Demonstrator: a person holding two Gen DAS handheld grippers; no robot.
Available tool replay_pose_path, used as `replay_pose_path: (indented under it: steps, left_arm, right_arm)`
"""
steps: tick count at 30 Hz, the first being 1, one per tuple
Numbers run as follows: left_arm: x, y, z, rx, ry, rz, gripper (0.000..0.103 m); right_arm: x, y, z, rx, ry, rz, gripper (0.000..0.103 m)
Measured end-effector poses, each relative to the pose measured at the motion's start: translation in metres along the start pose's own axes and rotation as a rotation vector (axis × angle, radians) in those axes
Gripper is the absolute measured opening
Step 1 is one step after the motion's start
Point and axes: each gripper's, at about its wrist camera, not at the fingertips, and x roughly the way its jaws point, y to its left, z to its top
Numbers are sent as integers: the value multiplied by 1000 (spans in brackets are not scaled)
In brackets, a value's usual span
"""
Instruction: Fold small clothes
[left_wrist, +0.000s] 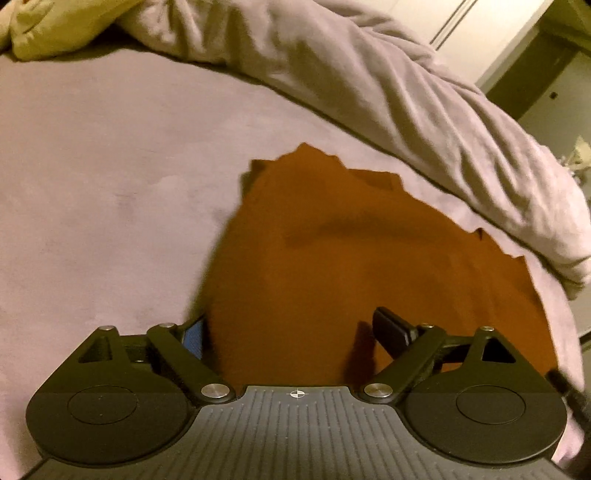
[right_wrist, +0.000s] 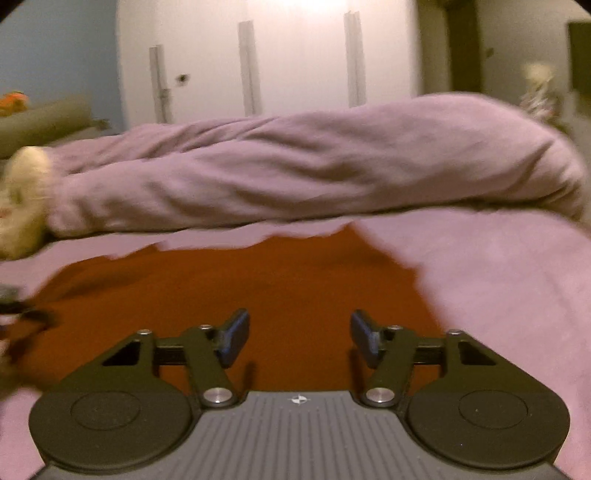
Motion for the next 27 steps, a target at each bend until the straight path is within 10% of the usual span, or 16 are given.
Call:
replay_pose_path:
  steps: [9,16,21,27]
  left_arm:
    - [2,13,5,-60,41,-78,43]
    - [10,15,6,-103,58,-103,54]
    - [10,13,17,-124,83,-98,22]
    - [-24,-36,31,-123,25,-46,19]
  right_arm:
    - [-3,39,-29,-61,100,89,42]
    - [-7,37,-28,-77,98,73,42]
    - [-11,35,-27,-54,94,73,42]
    - [-25,16,-26,-28,60,58,42]
